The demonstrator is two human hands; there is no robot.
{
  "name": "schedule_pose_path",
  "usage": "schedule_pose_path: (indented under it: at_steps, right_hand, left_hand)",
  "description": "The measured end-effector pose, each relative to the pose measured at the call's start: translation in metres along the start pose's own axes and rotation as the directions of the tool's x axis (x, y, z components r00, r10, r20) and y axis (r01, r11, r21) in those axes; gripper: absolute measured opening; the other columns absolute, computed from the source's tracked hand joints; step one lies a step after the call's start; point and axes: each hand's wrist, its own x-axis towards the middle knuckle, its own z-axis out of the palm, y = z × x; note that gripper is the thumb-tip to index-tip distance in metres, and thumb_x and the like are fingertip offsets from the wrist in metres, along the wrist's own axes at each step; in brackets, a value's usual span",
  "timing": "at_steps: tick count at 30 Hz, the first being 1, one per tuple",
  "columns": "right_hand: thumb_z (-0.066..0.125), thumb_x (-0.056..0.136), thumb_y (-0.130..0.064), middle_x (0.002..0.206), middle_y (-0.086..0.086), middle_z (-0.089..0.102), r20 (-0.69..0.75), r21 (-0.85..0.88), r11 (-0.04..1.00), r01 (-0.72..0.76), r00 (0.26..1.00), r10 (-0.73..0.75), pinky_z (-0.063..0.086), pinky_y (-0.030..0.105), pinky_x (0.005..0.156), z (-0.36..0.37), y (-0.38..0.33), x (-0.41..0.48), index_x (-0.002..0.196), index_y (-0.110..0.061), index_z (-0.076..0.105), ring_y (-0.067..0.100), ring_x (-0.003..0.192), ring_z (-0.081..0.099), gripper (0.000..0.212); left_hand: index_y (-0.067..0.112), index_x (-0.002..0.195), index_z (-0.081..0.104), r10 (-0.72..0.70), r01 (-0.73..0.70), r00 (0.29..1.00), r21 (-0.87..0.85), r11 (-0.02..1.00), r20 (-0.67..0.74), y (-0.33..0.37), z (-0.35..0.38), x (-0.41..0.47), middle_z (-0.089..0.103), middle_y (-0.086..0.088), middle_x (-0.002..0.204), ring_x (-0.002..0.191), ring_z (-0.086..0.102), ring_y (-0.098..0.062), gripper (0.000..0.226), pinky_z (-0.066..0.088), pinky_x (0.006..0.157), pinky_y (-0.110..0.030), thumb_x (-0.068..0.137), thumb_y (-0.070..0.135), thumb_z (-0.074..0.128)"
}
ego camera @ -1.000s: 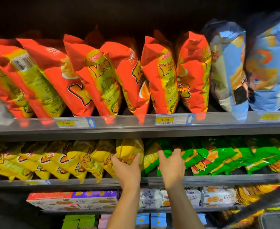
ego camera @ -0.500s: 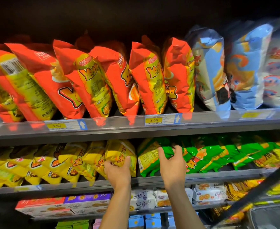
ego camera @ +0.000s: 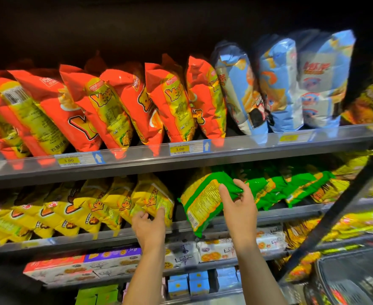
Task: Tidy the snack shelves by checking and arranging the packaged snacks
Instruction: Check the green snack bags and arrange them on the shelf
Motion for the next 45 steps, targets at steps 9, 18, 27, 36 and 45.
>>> schedule_pose_path:
  at_steps: [9, 18, 27, 36, 45]
  right_hand:
    - [0.07, 0.098, -0.044, 0.09, 0.005, 0.071, 0.259, 0.26, 0.962, -0.082, 0.966, 0.013, 0.049, 0.04, 0.083, -0.077, -0.003, -0.04, 0.104, -0.007, 0.061, 0.013, 0.084, 0.064, 0.039]
    - [0.062, 0.094, -0.06, 0.101, -0.004, 0.079, 0.349, 0.259, 0.955, -0.147, 0.936, 0.05, 0.058, 0.044, 0.093, -0.124, -0.004, -0.082, 0.106, -0.023, 0.072, 0.016, 0.099, 0.075, 0.04]
    - [0.069, 0.065, -0.088, 0.112, -0.01, 0.077, 0.461, 0.096, 0.986, -0.137, 0.884, 0.078, 0.057, 0.048, 0.1, -0.117, -0.012, -0.117, 0.116, -0.035, 0.067, 0.009, 0.106, 0.073, 0.074]
    - [0.058, 0.083, -0.068, 0.124, -0.007, 0.077, 0.551, 0.272, 0.895, -0.354, 0.82, 0.156, 0.05, 0.045, 0.111, -0.137, -0.007, -0.115, 0.135, -0.024, 0.066, 0.014, 0.12, 0.07, 0.069]
    - [0.06, 0.086, -0.064, 0.119, -0.014, 0.078, 0.548, 0.215, 0.956, -0.199, 0.835, 0.051, 0.053, 0.032, 0.1, -0.141, -0.02, -0.116, 0.127, -0.029, 0.069, 0.006, 0.114, 0.071, 0.055]
  left_hand:
    - [0.027, 0.148, 0.044, 0.222, -0.299, 0.826, 0.07, 0.952, 0.519, 0.032, -0.028, -0.108, 0.051, 0.012, 0.145, 0.137, 0.047, -0.009, 0.076, 0.042, 0.116, -0.037, 0.085, 0.059, 0.073]
    - [0.032, 0.119, 0.069, 0.124, -0.238, 0.741, 0.085, 0.968, 0.66, 0.008, -0.045, -0.201, 0.08, 0.016, 0.108, 0.099, 0.076, -0.006, 0.05, 0.057, 0.084, -0.029, 0.076, 0.059, 0.069]
    - [0.04, 0.118, 0.069, 0.222, -0.283, 0.83, 0.045, 0.958, 0.512, 0.018, -0.06, -0.235, 0.078, 0.022, 0.109, 0.105, 0.073, -0.001, 0.059, 0.055, 0.095, -0.037, 0.072, 0.076, 0.063]
    - [0.015, 0.141, 0.058, -0.013, 0.128, 0.826, -0.164, 0.978, 0.563, 0.049, -0.091, -0.23, 0.073, -0.007, 0.133, 0.121, 0.071, -0.024, 0.083, 0.054, 0.097, -0.043, 0.098, 0.077, 0.024]
    - [0.037, 0.137, 0.064, 0.014, -0.004, 0.736, -0.016, 1.0, 0.677, 0.056, -0.08, -0.251, 0.073, 0.009, 0.132, 0.123, 0.069, -0.014, 0.066, 0.05, 0.108, -0.046, 0.091, 0.08, 0.043]
